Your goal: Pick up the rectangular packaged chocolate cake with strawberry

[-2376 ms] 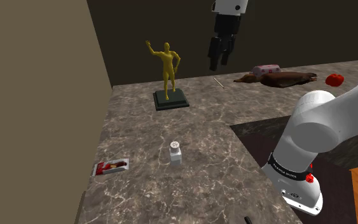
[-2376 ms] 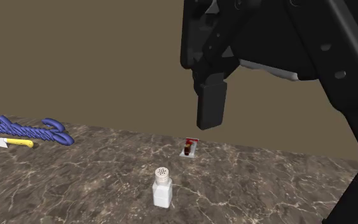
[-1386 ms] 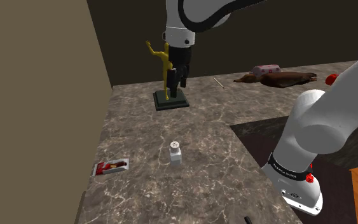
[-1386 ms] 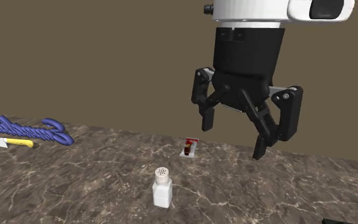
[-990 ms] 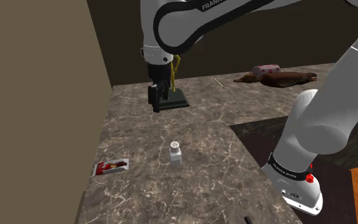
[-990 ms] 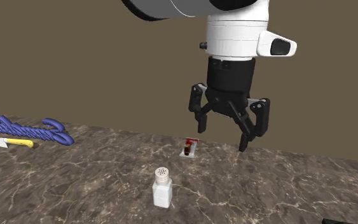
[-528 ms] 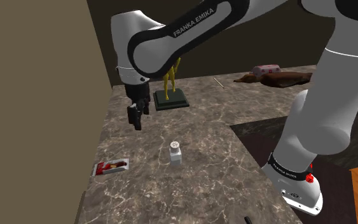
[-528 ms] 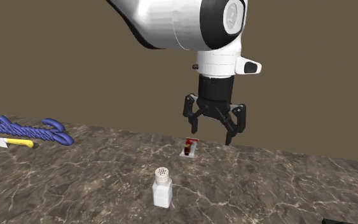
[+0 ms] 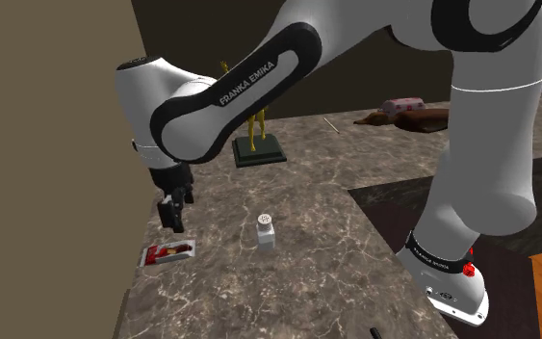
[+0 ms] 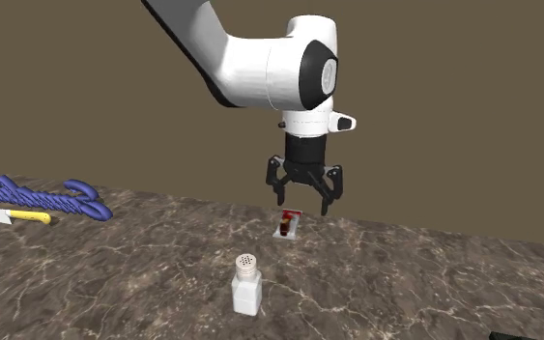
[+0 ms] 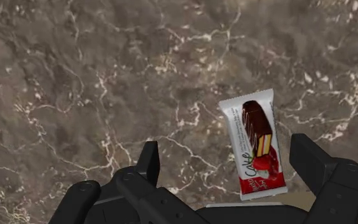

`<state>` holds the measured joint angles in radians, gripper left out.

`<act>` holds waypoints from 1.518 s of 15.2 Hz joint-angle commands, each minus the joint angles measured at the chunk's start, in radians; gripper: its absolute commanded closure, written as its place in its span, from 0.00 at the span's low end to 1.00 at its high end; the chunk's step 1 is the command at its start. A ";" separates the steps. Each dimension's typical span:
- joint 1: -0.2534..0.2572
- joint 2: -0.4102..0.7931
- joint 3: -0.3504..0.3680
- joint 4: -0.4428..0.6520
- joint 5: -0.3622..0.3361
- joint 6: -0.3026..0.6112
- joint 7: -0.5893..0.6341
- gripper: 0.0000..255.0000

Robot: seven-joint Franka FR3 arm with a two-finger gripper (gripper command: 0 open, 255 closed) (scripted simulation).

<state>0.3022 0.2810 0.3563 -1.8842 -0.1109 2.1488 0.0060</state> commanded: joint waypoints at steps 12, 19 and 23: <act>0.093 0.233 -0.004 0.130 -0.112 0.075 0.027 0.00; 0.095 0.238 -0.005 0.132 -0.114 0.079 0.029 1.00; 0.094 0.237 -0.005 0.129 -0.114 0.081 0.029 1.00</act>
<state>0.3973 0.5160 0.3527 -1.7531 -0.2241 2.2283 0.0346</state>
